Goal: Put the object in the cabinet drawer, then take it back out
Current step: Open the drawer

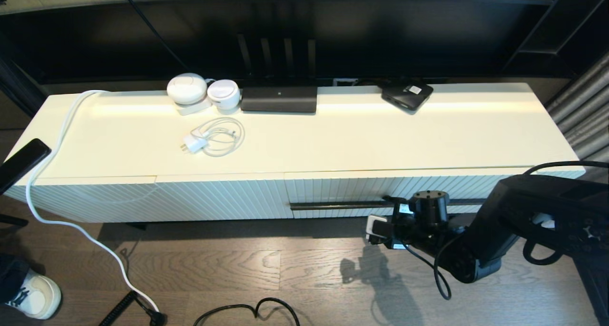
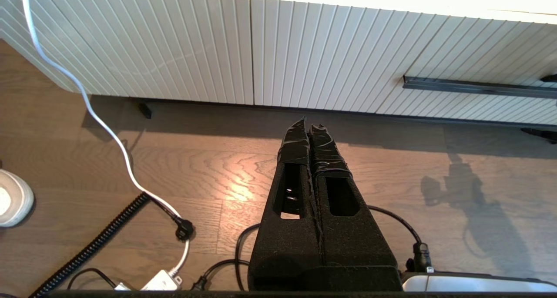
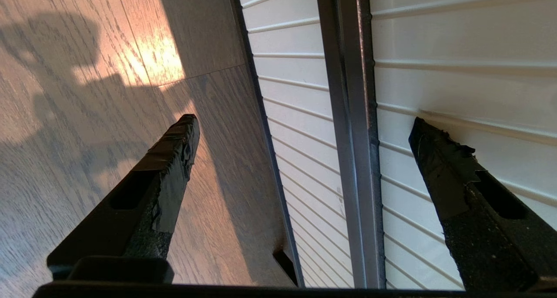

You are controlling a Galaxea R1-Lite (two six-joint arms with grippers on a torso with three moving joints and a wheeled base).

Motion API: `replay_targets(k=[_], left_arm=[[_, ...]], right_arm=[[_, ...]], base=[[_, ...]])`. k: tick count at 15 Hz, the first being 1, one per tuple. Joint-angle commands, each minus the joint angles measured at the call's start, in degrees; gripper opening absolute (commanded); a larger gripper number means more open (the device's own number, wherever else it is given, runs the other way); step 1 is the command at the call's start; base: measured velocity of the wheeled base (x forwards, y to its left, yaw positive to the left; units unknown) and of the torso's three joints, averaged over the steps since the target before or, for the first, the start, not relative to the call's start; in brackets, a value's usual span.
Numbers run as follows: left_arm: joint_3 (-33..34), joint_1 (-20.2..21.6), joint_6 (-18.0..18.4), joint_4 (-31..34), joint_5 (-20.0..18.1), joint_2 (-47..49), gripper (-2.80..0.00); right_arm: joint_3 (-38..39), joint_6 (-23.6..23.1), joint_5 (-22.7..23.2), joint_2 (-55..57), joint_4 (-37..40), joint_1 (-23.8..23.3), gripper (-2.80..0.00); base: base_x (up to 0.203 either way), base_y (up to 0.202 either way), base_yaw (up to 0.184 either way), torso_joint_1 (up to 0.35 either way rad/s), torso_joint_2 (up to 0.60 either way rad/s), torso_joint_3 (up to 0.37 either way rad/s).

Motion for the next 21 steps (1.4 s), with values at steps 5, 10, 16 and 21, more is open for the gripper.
replay_targets(k=[5, 10, 16, 21], left_arm=[[0.0, 0.0, -0.1, 0.0, 0.0, 0.0, -2.8], [0.0, 0.0, -0.1, 0.0, 0.0, 0.0, -2.8], [0.0, 0.0, -0.1, 0.0, 0.0, 0.0, -2.8], [0.0, 0.0, -0.1, 0.0, 0.0, 0.0, -2.8]], right_arm=[[-1.1, -0.4, 0.0, 2.2, -0.4, 0.0, 0.0], [-1.6, -0.2, 0.0, 3.8, -0.6, -0.6, 0.0], [-0.4, -0.3, 0.0, 3.2, -0.3, -0.7, 0.0], [2.9, -0.4, -0.2, 2.4, 0.1, -0.5, 0.0]], base=[[0.0, 0.0, 0.0, 0.0, 0.0, 0.0], [0.0, 0.0, 0.0, 0.0, 0.0, 0.0], [0.0, 0.0, 0.0, 0.0, 0.0, 0.0], [0.0, 0.0, 0.0, 0.0, 0.0, 0.0]])
